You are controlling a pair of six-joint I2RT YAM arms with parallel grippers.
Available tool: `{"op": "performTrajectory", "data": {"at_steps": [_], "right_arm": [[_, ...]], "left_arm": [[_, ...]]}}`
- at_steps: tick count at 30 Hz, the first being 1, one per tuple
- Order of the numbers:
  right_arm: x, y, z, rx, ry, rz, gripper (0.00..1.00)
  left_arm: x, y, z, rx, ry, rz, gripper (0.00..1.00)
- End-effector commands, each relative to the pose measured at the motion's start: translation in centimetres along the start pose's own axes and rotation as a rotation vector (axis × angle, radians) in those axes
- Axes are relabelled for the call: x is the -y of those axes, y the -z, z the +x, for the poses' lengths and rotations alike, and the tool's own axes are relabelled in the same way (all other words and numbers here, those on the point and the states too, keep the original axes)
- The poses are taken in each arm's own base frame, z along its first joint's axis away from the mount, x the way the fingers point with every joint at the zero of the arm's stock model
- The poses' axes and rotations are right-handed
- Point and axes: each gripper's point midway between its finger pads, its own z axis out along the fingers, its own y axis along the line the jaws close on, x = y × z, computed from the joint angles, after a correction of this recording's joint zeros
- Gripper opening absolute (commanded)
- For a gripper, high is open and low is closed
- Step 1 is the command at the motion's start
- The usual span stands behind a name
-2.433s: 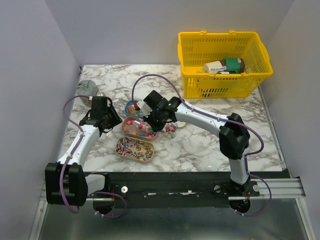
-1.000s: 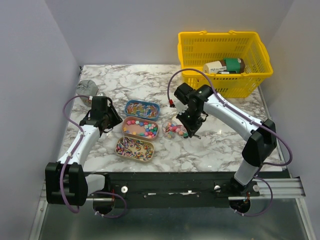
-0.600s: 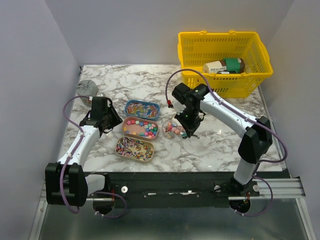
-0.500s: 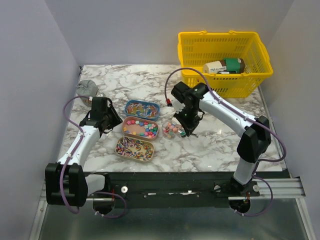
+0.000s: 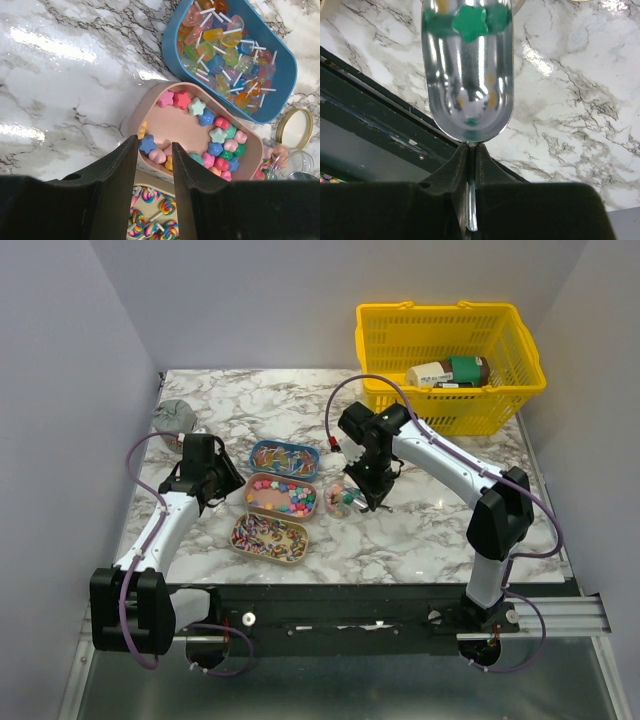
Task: Pack the candies
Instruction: Place the fake candies in the packing bottle.
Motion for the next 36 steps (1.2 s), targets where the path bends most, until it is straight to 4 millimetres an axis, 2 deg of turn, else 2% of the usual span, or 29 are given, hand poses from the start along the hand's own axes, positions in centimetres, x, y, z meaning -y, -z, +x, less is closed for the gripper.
{"op": "performTrajectory", "data": {"at_steps": [1,9,12,17,28,30,31,33,34,35,36], "right_arm": [[-0.1,0.8,0.7,-0.025,0.008,-0.004,0.01],[-0.9,1.5,1.4,-0.007,0.007,-0.044,0.01],[-1.2,1.0,2.3,-0.029,0.005,-0.062,0.01],[-0.7,1.2,2.4,-0.027,-0.004,-0.03,0.01],[1.3,4.2,-0.6,0.134,0.07,0.13,0.01],[0.7,4.5,-1.0,0.175,0.126,0.133,0.01],[0.8,4.6,-2.0,0.223,0.15,0.163,0.01],[-0.1,4.1,-2.4,0.26,0.229,0.183,0.01],[-0.4,4.8,-4.0,0.359,0.244,0.201,0.01],[-0.7,5.0,-4.5,0.398,0.267,0.205,0.01],[-1.0,4.3,-4.2,0.403,0.286,0.217,0.01]], "left_arm": [[0.1,0.1,0.2,-0.001,0.002,0.018,0.44],[0.2,0.1,0.1,0.002,0.005,0.022,0.45],[0.1,0.1,0.2,0.002,0.006,0.022,0.45],[0.1,0.1,0.2,0.003,0.006,0.023,0.45],[0.7,0.3,0.0,0.01,0.004,0.051,0.48],[1.0,0.4,-0.1,0.016,-0.002,0.07,0.5],[1.3,0.5,-0.3,0.023,-0.007,0.086,0.52],[2.0,0.7,-0.1,0.019,-0.025,0.13,0.55],[2.5,0.8,-0.4,0.032,-0.034,0.156,0.61],[2.8,0.9,-0.3,0.032,-0.045,0.177,0.63],[3.4,1.3,-0.3,0.036,-0.052,0.211,0.65]]}}
